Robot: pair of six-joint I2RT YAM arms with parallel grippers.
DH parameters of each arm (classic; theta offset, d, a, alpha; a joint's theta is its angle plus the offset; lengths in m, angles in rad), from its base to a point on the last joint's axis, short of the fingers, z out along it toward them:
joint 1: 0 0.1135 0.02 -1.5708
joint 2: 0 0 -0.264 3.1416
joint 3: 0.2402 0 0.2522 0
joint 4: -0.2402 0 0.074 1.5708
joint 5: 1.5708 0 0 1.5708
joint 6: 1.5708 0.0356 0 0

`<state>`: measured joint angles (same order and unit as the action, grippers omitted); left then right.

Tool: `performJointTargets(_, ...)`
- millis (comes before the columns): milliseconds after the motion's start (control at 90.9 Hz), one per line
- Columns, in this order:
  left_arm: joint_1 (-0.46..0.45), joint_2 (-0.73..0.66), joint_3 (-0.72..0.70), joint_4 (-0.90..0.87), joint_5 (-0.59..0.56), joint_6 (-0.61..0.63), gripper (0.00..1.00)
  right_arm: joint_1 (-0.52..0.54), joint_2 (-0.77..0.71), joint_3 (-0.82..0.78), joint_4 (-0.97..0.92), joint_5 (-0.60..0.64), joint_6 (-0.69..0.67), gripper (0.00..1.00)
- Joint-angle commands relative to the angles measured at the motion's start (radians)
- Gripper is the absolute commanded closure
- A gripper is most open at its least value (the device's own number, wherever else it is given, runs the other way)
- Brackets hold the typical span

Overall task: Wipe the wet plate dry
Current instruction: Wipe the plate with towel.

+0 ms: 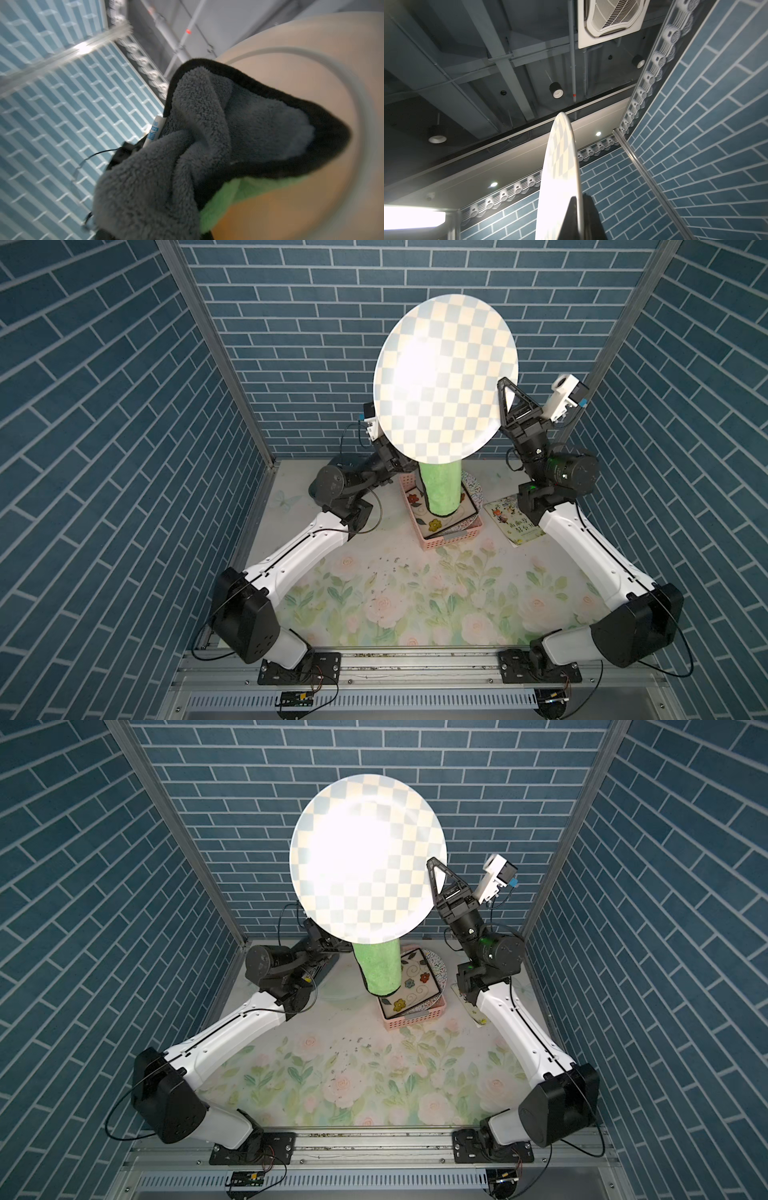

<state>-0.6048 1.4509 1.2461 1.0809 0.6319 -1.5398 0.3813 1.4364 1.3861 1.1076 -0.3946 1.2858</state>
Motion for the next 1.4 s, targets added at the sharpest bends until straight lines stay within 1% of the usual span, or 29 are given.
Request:
performJointTargets(0, 0.033, -0.182, -0.085, -0.115, 0.009, 0.193, 1.00, -0.072, -0.019, -0.045, -0.077, 0.140, -0.063, 1.00)
performJointTargets(44, 0.043, -0.251, -0.065, -0.322, -0.045, 0.355, 1.00, -0.079, -0.049, -0.077, -0.129, 0.156, -0.101, 1.00)
performJointTargets(77, 0.038, -0.284, -0.021, -0.542, -0.123, 0.521, 1.00, -0.080, -0.077, -0.106, -0.176, 0.172, -0.134, 1.00)
performJointTargets(121, 0.020, -0.306, 0.047, -0.791, -0.239, 0.695, 1.00, -0.076, -0.102, -0.132, -0.228, 0.184, -0.194, 1.00)
performJointTargets(165, 0.010, -0.305, 0.111, -0.962, -0.337, 0.805, 1.00, -0.069, -0.125, -0.158, -0.265, 0.193, -0.235, 1.00)
performJointTargets(209, 0.009, -0.288, 0.156, -1.053, -0.425, 0.869, 1.00, -0.059, -0.139, -0.190, -0.280, 0.202, -0.255, 1.00)
performJointTargets(275, 0.009, -0.241, 0.210, -1.138, -0.501, 0.921, 1.00, -0.032, -0.143, -0.218, -0.291, 0.204, -0.273, 1.00)
performJointTargets(385, 0.009, -0.158, 0.266, -1.154, -0.530, 0.959, 1.00, 0.022, -0.142, -0.223, -0.318, 0.218, -0.320, 1.00)
performJointTargets(440, 0.008, -0.124, 0.286, -1.171, -0.593, 0.953, 1.00, 0.041, -0.144, -0.221, -0.325, 0.223, -0.343, 1.00)
performJointTargets(506, 0.009, -0.101, 0.292, -1.199, -0.708, 0.941, 1.00, 0.060, -0.150, -0.224, -0.331, 0.231, -0.365, 1.00)
performJointTargets(561, 0.011, -0.090, 0.288, -1.196, -0.749, 0.942, 1.00, 0.069, -0.158, -0.234, -0.331, 0.230, -0.374, 1.00)
performJointTargets(627, 0.012, -0.073, 0.291, -1.187, -0.757, 0.938, 1.00, 0.079, -0.167, -0.247, -0.332, 0.211, -0.382, 1.00)
performJointTargets(704, 0.021, -0.044, 0.332, -1.217, -0.785, 0.943, 1.00, 0.095, -0.182, -0.271, -0.350, 0.182, -0.403, 1.00)
performJointTargets(770, 0.046, -0.020, 0.382, -1.259, -0.815, 0.954, 1.00, 0.132, -0.210, -0.311, -0.368, 0.172, -0.432, 1.00)
performJointTargets(858, 0.083, 0.018, 0.444, -1.305, -0.811, 0.972, 1.00, 0.185, -0.224, -0.366, -0.356, 0.147, -0.450, 1.00)
performJointTargets(891, 0.084, 0.041, 0.483, -1.317, -0.772, 1.003, 1.00, 0.198, -0.218, -0.377, -0.334, 0.128, -0.440, 1.00)
performJointTargets(935, 0.081, 0.083, 0.536, -1.326, -0.671, 1.040, 1.00, 0.206, -0.206, -0.377, -0.302, 0.110, -0.421, 1.00)
performJointTargets(1001, 0.054, 0.159, 0.604, -1.330, -0.471, 1.066, 1.00, 0.208, -0.185, -0.353, -0.276, 0.101, -0.399, 1.00)
performJointTargets(1034, 0.025, 0.192, 0.631, -1.335, -0.419, 1.073, 1.00, 0.206, -0.177, -0.335, -0.268, 0.110, -0.394, 1.00)
performJointTargets(1067, -0.006, 0.212, 0.648, -1.346, -0.403, 1.084, 1.00, 0.201, -0.170, -0.309, -0.273, 0.123, -0.394, 1.00)
performJointTargets(1144, -0.070, 0.226, 0.629, -1.369, -0.428, 1.111, 1.00, 0.151, -0.152, -0.236, -0.292, 0.131, -0.372, 1.00)
performJointTargets(1265, -0.094, 0.175, 0.478, -1.363, -0.414, 1.119, 1.00, 0.037, -0.161, -0.203, -0.265, 0.116, -0.269, 1.00)
performJointTargets(1331, -0.088, 0.136, 0.417, -1.395, -0.494, 1.118, 1.00, 0.007, -0.191, -0.217, -0.282, 0.115, -0.267, 1.00)
performJointTargets(1353, -0.080, 0.124, 0.405, -1.409, -0.541, 1.114, 1.00, 0.005, -0.205, -0.224, -0.292, 0.117, -0.278, 1.00)
performJointTargets(1386, -0.058, 0.103, 0.392, -1.424, -0.579, 1.099, 1.00, 0.005, -0.224, -0.237, -0.312, 0.120, -0.296, 1.00)
